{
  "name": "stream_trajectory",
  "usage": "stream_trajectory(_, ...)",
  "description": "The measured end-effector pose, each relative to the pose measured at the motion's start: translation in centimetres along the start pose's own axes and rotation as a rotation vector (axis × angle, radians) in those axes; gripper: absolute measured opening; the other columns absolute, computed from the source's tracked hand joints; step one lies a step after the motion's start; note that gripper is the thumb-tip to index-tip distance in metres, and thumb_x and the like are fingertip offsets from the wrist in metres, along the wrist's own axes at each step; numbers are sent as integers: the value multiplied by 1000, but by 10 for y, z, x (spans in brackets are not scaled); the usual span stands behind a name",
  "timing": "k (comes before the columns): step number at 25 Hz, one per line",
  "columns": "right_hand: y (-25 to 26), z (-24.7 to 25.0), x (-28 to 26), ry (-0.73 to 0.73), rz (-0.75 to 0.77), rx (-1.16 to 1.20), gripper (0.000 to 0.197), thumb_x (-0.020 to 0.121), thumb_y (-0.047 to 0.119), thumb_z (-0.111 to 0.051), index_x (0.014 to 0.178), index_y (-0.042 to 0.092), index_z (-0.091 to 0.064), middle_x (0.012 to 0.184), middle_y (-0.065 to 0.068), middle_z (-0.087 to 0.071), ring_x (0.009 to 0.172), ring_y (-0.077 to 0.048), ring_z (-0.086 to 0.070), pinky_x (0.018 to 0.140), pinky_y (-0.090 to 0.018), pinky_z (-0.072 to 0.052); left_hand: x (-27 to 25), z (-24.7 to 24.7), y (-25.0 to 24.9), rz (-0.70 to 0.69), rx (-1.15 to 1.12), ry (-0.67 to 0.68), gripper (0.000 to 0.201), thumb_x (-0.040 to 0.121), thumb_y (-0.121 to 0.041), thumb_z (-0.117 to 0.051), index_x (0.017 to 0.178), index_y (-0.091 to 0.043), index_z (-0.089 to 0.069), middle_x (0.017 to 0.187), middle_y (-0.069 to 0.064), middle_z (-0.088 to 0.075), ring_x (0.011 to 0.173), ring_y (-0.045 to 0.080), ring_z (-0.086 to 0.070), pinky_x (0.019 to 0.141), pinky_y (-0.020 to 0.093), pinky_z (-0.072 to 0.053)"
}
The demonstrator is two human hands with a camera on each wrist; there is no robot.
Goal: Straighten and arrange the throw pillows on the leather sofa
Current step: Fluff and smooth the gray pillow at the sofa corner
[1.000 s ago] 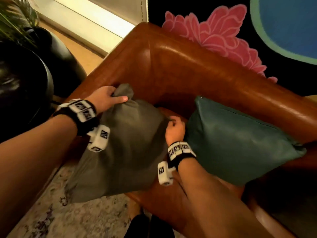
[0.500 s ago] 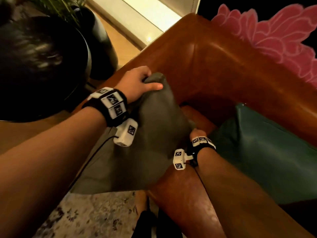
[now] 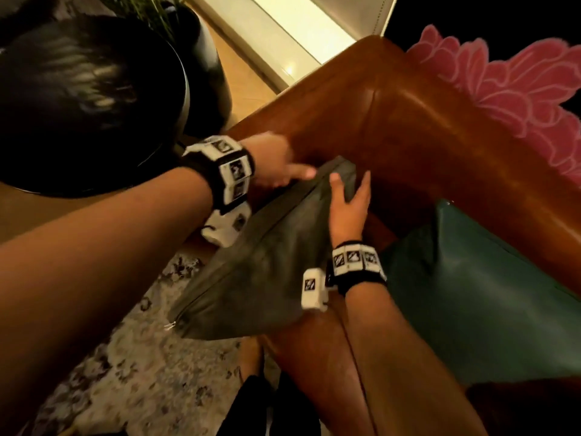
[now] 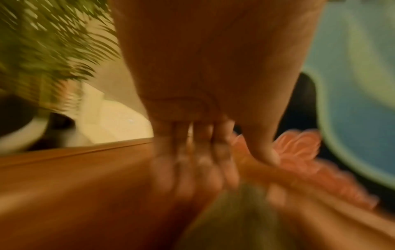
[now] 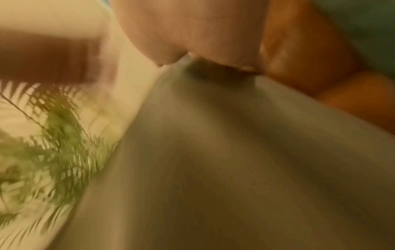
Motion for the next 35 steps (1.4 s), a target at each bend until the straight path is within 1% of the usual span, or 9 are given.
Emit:
stream_trajectory(3, 17, 4, 48, 103, -72, -67, 63, 64, 59, -75, 111, 17, -71, 110, -6, -73, 104, -21, -67, 97, -44, -52, -49, -111, 119, 376, 194, 499, 106, 48, -100, -46, 107, -15, -72, 94, 1, -78, 88, 19, -72, 87, 35, -53)
stream_trajectory(7, 28, 19, 76, 30, 40, -123, 17, 59, 39, -82, 66, 26, -73, 75, -2, -74, 71, -20, -68, 74, -48, -59, -91, -190, 149, 516, -291, 566, 125, 35, -96, -59, 135, -22, -53, 132, 3, -63, 119, 24, -61, 110, 43, -41)
stream_trajectory(11, 57, 86, 96, -313, 49, -181, 27, 79, 34, -74, 98, 15, -74, 97, -6, -74, 82, -18, -63, 83, -35, -55, -56, -146, 121, 404, -726, 36, 87, 63, -64, -78, 130, -11, -59, 125, 7, -65, 110, 26, -63, 93, 35, -51)
stream_trajectory(13, 55, 103, 119, -213, -33, -276, 34, 85, 36, -68, 109, 11, -71, 107, -5, -71, 88, -18, -59, 87, -35, -49, -46, -133, 113, 441, -758, -191, 77, 74, -62, -71, 128, -8, -57, 124, 8, -63, 109, 29, -62, 88, 36, -51)
stream_trajectory(16, 57, 108, 131, -41, -47, -394, 35, 86, 31, -69, 108, 3, -71, 104, -10, -70, 88, -21, -61, 91, -41, -51, -50, -150, 106, 468, -579, -84, 76, 76, -77, -54, 100, -5, -63, 94, 8, -63, 83, 27, -61, 68, 33, -46)
stream_trajectory(19, 76, 103, 132, -57, 158, -493, 33, 75, 36, -77, 95, 10, -76, 90, -10, -74, 78, -20, -64, 81, -41, -56, -62, -136, 122, 418, -428, -327, 67, 78, -74, -52, 70, -7, -55, 69, 8, -57, 67, 28, -57, 57, 35, -39)
stream_trajectory(27, 81, 58, 119, 101, 357, -717, 27, 80, 37, -74, 84, 11, -69, 80, -8, -65, 77, -24, -59, 77, -38, -52, -87, -160, 133, 460, -254, -389, 67, 87, -75, -34, 89, -10, -51, 69, 9, -60, 59, 26, -58, 52, 36, -46)
stream_trajectory(31, 99, 43, 101, 55, 262, -724, 44, 92, 30, -61, 131, 10, -57, 134, -16, -58, 130, -34, -50, 107, -39, -40, -83, -129, 100, 460, -15, -651, 55, 98, -56, -33, 125, -12, -50, 123, 14, -62, 112, 35, -58, 87, 46, -49)
stream_trajectory(35, 75, 1, 4, 134, 861, -1017, 55, 102, 42, -21, 153, 21, -28, 161, -2, -24, 152, -22, -15, 121, -45, -4, -36, -142, -19, -106, 70, -674, 75, 97, -58, -25, 154, -9, -23, 163, 8, -18, 152, 26, -13, 123, 50, -12)
Point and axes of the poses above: each hand's wrist, its own x-axis towards the middle knuckle, its own z-axis out of the back of the hand, y = z × x, the point moved 7 cm from there along x, towards the middle knuckle
